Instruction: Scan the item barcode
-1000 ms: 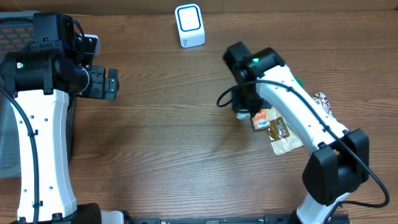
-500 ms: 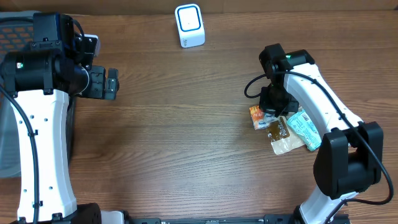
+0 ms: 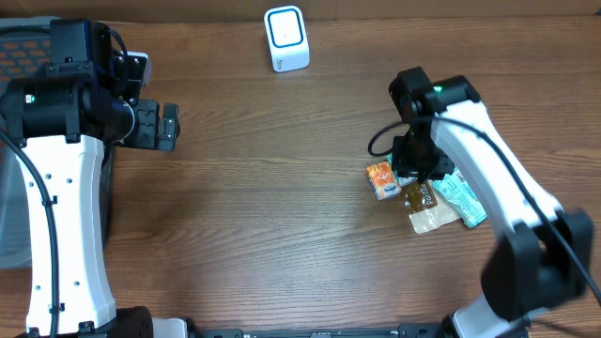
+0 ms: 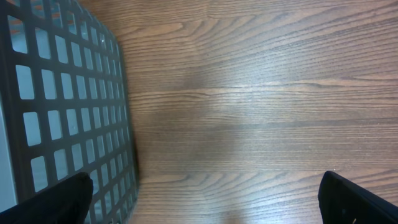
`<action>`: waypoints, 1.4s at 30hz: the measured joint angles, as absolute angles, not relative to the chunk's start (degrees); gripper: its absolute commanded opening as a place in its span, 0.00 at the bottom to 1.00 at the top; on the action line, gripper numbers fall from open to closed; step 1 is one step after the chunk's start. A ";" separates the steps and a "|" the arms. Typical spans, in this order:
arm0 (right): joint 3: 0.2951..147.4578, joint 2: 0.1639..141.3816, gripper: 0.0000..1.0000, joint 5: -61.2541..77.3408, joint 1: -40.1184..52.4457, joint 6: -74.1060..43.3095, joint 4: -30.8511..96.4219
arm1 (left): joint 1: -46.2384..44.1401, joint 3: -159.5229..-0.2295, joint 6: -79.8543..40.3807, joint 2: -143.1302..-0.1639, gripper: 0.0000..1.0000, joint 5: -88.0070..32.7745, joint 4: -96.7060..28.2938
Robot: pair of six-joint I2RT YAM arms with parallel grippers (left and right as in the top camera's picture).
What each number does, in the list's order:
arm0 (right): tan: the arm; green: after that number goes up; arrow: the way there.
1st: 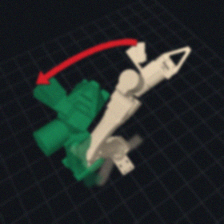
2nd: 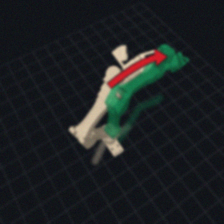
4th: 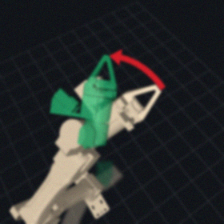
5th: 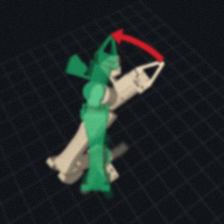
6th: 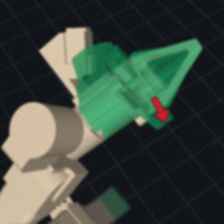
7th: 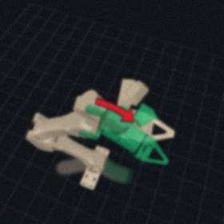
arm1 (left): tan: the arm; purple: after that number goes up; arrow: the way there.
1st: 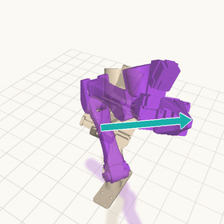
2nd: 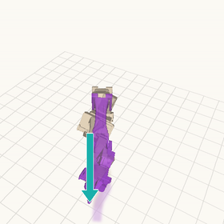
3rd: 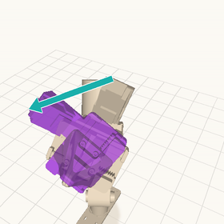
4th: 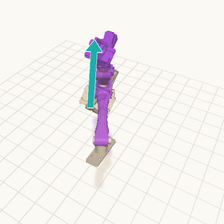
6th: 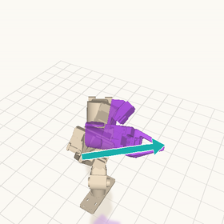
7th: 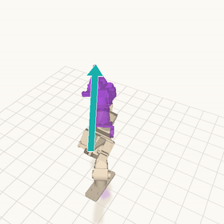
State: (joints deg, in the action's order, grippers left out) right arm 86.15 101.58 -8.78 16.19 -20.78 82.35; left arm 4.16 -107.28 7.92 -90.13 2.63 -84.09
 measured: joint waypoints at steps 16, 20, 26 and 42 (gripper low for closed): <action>87.81 61.69 1.00 1.45 22.94 -20.95 83.83 | 4.16 -107.28 7.92 -90.13 1.00 2.63 -84.07; 87.81 56.69 1.00 3.66 22.94 -20.93 83.90 | 4.16 -107.28 7.92 -90.13 1.00 2.63 -84.05; 87.81 53.34 1.00 2.50 22.92 -19.86 84.62 | 4.16 -107.28 7.92 -90.13 0.99 2.63 -84.07; 71.11 39.05 1.00 -4.67 13.93 -10.46 58.94 | 4.16 -107.28 7.92 -90.13 0.99 2.61 -84.07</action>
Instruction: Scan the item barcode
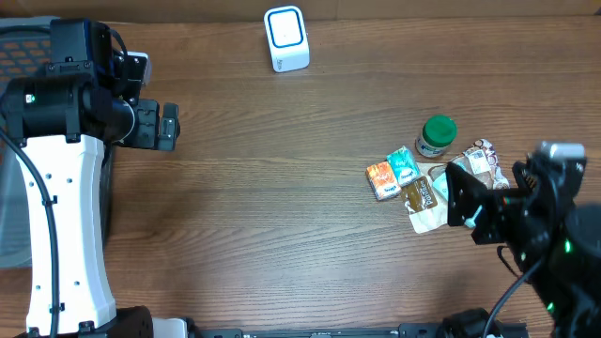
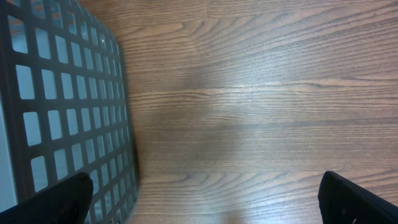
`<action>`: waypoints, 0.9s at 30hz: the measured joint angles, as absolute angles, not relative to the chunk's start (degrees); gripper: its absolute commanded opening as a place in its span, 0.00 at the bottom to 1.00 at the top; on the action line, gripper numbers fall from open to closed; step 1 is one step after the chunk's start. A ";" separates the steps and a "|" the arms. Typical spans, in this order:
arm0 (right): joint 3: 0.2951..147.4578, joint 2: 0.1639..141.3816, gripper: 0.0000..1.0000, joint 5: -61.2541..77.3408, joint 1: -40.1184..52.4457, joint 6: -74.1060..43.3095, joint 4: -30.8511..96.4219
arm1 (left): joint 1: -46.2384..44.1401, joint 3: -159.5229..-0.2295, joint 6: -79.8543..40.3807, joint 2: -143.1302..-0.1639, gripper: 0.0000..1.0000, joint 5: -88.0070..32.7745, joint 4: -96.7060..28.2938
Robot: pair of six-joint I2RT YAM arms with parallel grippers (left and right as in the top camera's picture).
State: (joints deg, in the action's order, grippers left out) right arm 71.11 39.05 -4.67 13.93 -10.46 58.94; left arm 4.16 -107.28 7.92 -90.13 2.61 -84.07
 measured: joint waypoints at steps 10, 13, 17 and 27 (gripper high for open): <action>39.88 21.04 1.00 1.04 7.27 -8.95 30.81 | 4.16 -107.28 7.94 -90.13 1.00 2.66 -84.05; 31.77 17.74 1.00 2.79 7.16 -8.93 22.04 | 4.16 -107.28 7.92 -90.13 1.00 2.63 -84.07; 21.85 14.61 1.00 4.51 7.16 -8.86 12.71 | 4.16 -107.28 7.92 -90.13 0.99 2.61 -84.07; 7.90 4.69 1.00 5.78 7.16 -8.80 8.56 | 4.16 -107.28 7.92 -90.13 1.00 2.63 -84.07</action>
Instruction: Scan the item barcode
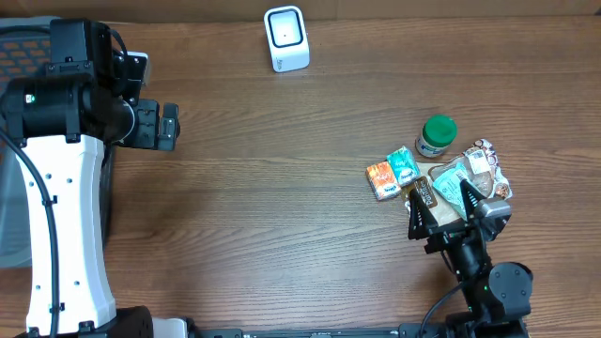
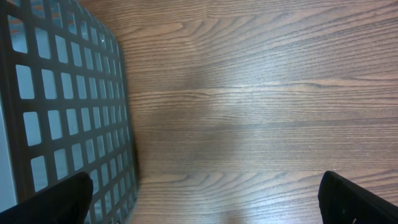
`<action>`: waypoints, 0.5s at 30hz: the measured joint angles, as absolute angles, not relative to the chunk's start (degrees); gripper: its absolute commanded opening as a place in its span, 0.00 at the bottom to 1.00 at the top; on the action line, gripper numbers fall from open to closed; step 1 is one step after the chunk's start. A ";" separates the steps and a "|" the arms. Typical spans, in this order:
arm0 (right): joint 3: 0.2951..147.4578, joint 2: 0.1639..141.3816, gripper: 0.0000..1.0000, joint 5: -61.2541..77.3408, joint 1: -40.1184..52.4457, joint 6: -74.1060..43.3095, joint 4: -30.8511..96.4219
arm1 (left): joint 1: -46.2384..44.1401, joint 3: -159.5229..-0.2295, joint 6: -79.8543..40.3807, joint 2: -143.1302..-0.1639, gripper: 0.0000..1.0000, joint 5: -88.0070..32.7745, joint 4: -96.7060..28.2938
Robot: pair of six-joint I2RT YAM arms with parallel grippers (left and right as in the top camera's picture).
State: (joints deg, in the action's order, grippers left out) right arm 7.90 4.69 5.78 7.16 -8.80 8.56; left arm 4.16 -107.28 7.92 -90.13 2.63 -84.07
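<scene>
The white and blue scanner [image 1: 286, 38] stands at the table's far edge. A cluster of items lies at the right: a green-lidded jar [image 1: 436, 134], an orange packet [image 1: 381, 179], a small teal packet [image 1: 404, 166], a brown packet [image 1: 424, 193], a teal pouch [image 1: 454, 179] and a white wrapper [image 1: 484, 158]. My right gripper [image 1: 441, 212] is open at the cluster's near side, fingers spread over the brown packet and pouch, holding nothing. My left gripper [image 1: 167, 127] is far off at the left, open over bare wood [image 2: 205, 208].
A grey mesh basket [image 2: 62, 93] stands at the table's left edge beside the left gripper. The right arm's body [image 1: 488, 282] stands at the front right edge of the table.
The right arm has moved from the table's right edge to the front edge, its open gripper now at the near side of the cluster. The items and the left arm are unmoved.
First the right arm reached over the cluster with its gripper down among the items, hiding the jar. Then it was back at the right edge, gripper open beside the pouch, all items uncovered. Now it stands at the front edge, still empty.
</scene>
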 measured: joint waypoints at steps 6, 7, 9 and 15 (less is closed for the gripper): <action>4.23 1.80 1.00 5.76 7.16 -8.80 8.51 | 4.16 -107.28 7.92 -90.13 0.99 2.63 -84.07; 3.77 1.54 1.00 5.76 7.16 -8.80 8.49 | 4.16 -107.28 7.92 -90.13 1.00 2.63 -84.07; 2.70 1.02 1.00 5.74 7.16 -8.78 7.86 | 4.16 -107.28 7.94 -90.13 1.00 2.63 -84.07; 1.19 0.84 1.00 5.56 7.16 -8.75 4.40 | 4.16 -107.28 7.92 -90.13 1.00 2.63 -84.07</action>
